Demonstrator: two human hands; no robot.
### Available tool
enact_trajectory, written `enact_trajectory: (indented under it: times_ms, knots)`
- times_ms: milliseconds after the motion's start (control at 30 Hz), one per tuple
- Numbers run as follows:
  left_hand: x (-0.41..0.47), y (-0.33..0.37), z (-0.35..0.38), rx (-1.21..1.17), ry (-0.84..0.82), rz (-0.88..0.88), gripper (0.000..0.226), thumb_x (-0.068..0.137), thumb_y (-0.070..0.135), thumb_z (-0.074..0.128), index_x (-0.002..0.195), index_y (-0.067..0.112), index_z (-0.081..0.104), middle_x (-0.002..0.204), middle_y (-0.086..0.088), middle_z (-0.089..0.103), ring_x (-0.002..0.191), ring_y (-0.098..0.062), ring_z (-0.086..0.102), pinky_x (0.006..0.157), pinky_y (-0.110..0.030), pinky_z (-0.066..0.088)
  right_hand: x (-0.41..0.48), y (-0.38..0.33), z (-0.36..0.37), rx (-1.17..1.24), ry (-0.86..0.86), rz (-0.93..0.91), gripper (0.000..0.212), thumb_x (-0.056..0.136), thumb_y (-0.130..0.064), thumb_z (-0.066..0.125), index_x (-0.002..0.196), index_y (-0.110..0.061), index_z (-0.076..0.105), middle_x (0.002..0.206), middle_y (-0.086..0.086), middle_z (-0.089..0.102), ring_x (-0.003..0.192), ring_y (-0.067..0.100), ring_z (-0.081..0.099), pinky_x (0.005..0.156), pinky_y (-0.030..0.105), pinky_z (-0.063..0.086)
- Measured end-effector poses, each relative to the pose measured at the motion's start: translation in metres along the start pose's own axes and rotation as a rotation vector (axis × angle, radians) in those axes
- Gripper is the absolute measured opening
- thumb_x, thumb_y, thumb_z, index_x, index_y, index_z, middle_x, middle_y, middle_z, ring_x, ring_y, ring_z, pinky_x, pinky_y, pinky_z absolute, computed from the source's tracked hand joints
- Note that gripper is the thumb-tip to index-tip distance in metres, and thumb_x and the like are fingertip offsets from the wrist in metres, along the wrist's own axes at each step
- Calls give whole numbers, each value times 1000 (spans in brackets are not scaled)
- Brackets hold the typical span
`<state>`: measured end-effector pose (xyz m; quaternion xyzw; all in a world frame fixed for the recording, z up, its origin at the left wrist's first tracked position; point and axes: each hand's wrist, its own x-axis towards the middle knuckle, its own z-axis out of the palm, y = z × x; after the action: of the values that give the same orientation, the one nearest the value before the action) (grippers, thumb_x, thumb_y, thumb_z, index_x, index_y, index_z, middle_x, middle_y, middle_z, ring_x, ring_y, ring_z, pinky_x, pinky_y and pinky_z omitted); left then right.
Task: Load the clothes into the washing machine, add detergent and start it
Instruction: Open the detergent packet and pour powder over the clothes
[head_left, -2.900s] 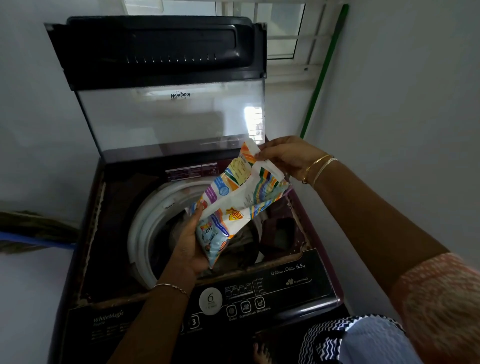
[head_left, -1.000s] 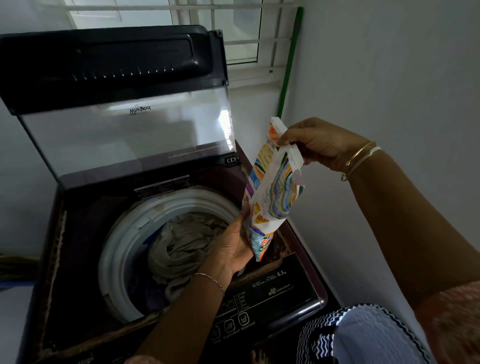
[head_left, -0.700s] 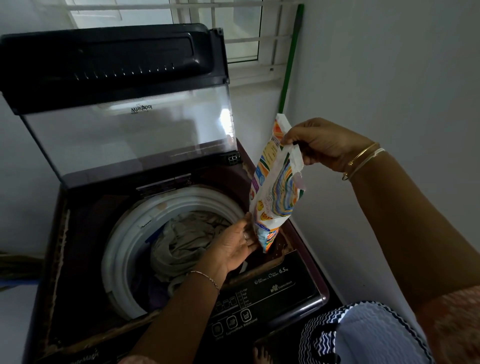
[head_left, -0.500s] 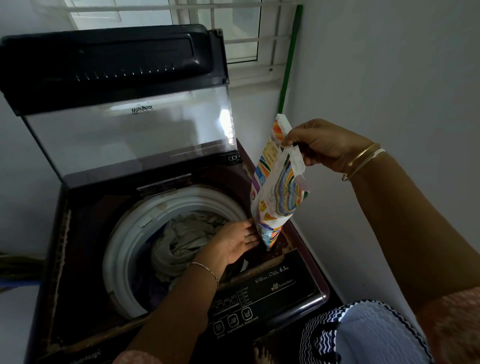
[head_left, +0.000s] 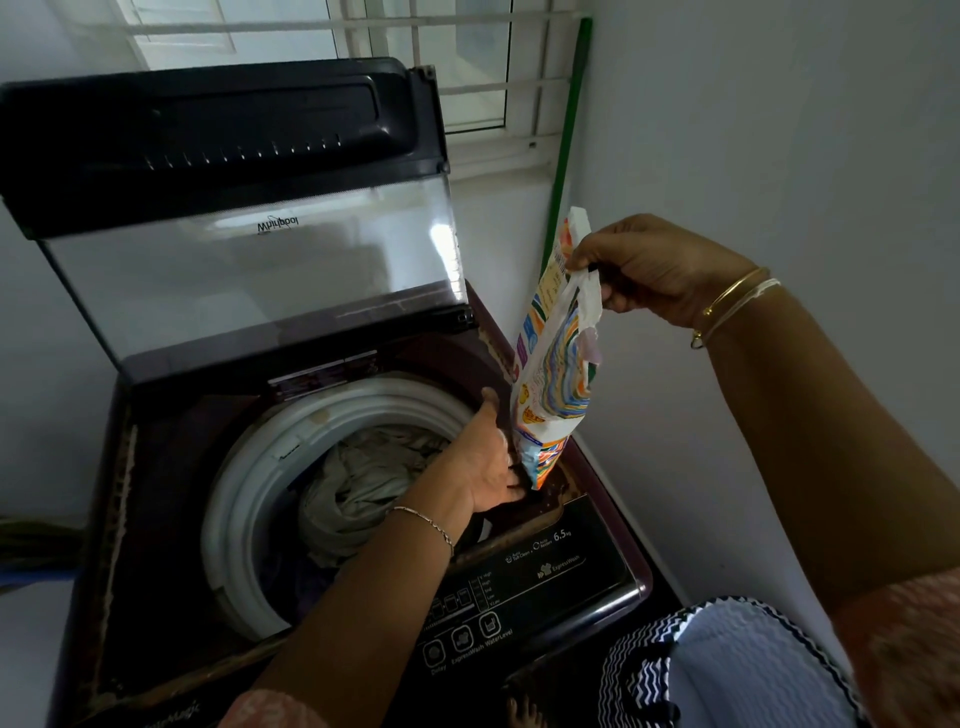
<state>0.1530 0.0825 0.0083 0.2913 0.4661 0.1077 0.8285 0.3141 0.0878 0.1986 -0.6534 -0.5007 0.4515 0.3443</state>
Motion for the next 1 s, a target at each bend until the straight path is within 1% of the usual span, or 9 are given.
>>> enact_trajectory:
  times_ms: [167,300,400,467,567,667,800,900,1000]
  knots:
    - [6,4,-1,90,60,-4,96,80,82,0,152,23,21,158,-14,19,145,-39,17,117,-50,12,-2,2,-1,4,-1,10,15,86,-12,58,81,-1,65,58,7,52,46,12,44,38,14,41]
    - [11,-1,-3,190,155,17,81,92,69,5,147,17,35,147,-16,43,137,-37,36,111,-45,30,-4,1,-2,17,-5,17,14,87,-13,58,82,-2,65,60,7,52,48,11,44,38,14,41]
    - [12,-6,0,266,243,100,46,102,39,31,132,11,52,115,-9,65,113,-28,58,95,-38,45,-5,0,-4,11,2,12,14,87,-13,58,81,-2,65,60,8,53,44,11,45,39,14,42]
    - [10,-9,5,326,283,175,29,100,22,39,121,11,56,93,0,65,88,-17,62,85,-33,48,-6,-1,-6,9,5,12,15,87,-13,58,79,-2,65,58,7,54,41,10,46,39,14,42]
    - [12,-11,8,349,366,284,29,98,6,41,123,10,56,93,-2,64,71,-8,58,79,-29,49,-7,-2,-7,9,1,12,15,87,-13,57,79,-2,65,55,6,55,42,10,46,40,14,43]
    - [10,-10,9,246,369,288,30,100,17,42,124,8,55,100,-5,64,79,-12,62,87,-34,46,-8,-1,-8,17,0,1,15,87,-13,57,80,-2,66,55,5,54,43,10,46,41,13,43]
    - [11,-7,4,88,247,164,72,97,62,13,135,13,51,129,-13,59,126,-30,50,103,-41,36,-8,0,-8,45,5,-9,14,86,-13,58,81,-2,66,51,2,54,42,8,46,40,13,43]
    - [12,-8,1,101,254,166,76,97,59,7,132,10,54,122,-10,62,124,-29,51,99,-39,37,-7,1,-8,57,8,-9,14,86,-13,58,81,-2,65,48,1,54,41,8,46,40,13,42]
    - [11,-11,1,147,320,224,47,103,38,26,126,10,55,108,-6,66,107,-24,60,84,-34,43,-7,1,-7,79,8,-17,15,87,-13,57,79,-3,64,48,1,54,39,8,45,38,13,41]
